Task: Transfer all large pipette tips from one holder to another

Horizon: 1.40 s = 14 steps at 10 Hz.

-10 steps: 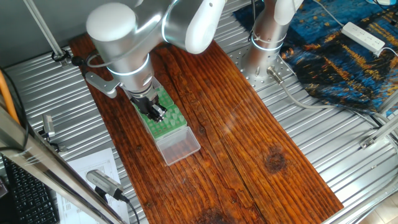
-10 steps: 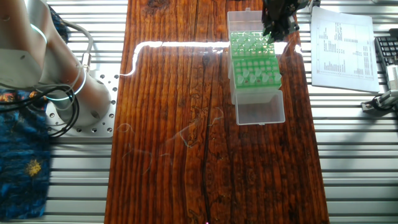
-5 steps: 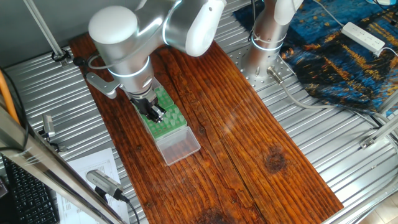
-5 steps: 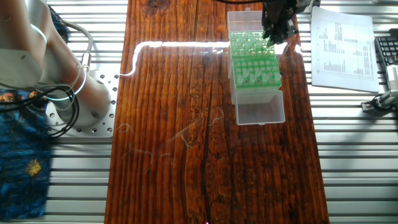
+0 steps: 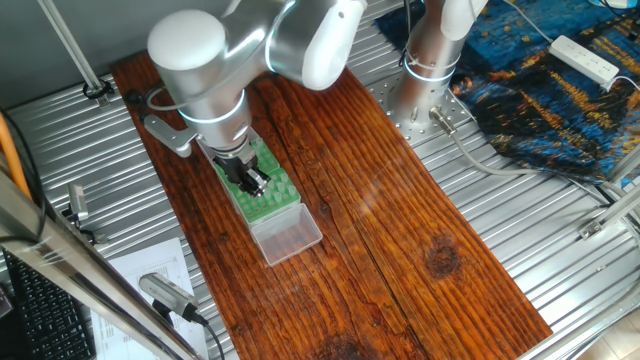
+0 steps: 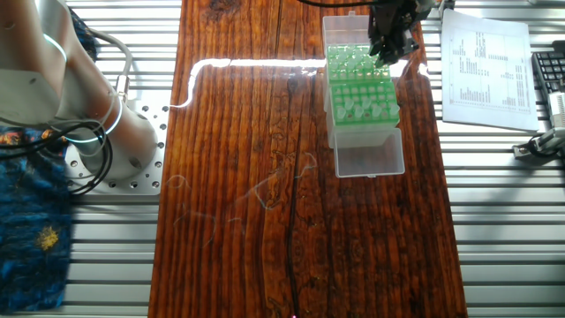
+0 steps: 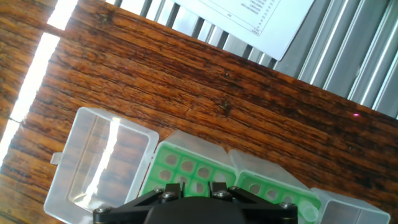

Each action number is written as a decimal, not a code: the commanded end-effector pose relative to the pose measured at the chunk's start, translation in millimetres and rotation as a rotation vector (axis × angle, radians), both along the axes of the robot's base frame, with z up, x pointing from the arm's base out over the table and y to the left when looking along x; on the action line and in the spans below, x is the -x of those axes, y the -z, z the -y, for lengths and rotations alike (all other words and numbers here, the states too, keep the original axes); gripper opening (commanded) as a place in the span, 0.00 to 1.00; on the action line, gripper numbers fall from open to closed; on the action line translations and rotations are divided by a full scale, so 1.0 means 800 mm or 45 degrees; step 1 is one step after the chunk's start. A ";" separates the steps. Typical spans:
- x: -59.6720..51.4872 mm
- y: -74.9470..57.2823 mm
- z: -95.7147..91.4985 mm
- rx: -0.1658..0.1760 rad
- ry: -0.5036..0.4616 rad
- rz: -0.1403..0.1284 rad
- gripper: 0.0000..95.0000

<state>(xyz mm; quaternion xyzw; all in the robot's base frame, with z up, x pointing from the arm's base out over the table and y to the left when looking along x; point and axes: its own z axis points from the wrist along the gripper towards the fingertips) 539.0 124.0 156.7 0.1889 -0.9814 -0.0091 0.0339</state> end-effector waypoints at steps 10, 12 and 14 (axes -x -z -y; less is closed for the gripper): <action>0.009 0.011 0.001 0.008 0.000 0.004 0.20; 0.009 0.011 0.001 0.008 -0.005 0.004 0.20; 0.009 0.011 0.001 0.009 -0.005 0.003 0.20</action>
